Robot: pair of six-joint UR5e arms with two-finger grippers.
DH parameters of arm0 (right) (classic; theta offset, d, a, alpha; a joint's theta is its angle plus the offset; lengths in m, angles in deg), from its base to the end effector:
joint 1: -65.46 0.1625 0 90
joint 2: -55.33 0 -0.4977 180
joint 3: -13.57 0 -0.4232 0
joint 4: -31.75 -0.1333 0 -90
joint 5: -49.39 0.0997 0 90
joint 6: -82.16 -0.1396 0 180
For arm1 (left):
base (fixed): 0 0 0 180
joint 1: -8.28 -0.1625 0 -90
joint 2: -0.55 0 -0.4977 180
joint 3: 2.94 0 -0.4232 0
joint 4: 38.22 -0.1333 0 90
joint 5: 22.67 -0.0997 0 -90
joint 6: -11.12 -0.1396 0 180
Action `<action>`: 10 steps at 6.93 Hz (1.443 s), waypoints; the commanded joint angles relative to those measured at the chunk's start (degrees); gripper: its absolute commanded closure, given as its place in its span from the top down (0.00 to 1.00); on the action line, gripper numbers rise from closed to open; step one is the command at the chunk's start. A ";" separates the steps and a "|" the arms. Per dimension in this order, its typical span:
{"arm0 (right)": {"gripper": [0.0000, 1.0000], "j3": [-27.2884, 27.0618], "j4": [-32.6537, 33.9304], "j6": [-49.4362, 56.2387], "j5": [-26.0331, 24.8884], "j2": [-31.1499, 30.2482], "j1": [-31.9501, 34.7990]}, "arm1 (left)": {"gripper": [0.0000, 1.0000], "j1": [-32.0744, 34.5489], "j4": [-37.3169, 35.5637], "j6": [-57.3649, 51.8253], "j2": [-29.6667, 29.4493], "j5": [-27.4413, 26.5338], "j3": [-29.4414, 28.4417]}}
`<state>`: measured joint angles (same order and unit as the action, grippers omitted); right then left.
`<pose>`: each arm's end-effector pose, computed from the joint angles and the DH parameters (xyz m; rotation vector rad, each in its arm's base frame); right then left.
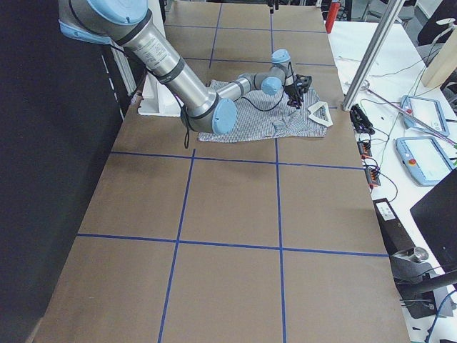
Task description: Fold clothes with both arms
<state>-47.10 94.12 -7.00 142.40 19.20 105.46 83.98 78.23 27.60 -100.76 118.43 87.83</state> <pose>-0.6531 -0.7124 0.2869 0.2765 -0.8851 0.6109 0.1352 -0.6302 0.5684 0.3764 0.9918 0.2652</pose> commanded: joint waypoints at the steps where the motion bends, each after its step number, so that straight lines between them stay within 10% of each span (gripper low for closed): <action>1: 1.00 -5.83 -0.33 0.04 1.46 -2.53 -0.10 | 1.00 -4.75 0.01 7.48 -8.77 -5.00 -7.33; 6: 1.00 -26.22 -0.50 1.10 11.93 -18.26 4.29 | 0.89 -21.20 2.62 35.24 -24.96 -20.50 -20.68; 10: 1.00 -26.60 -0.41 1.10 11.49 -19.06 4.21 | 0.72 -24.81 6.76 37.40 -30.87 -25.60 -29.94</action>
<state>-73.67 93.71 -5.91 153.99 0.50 109.73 59.98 84.11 64.88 -130.51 93.88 59.65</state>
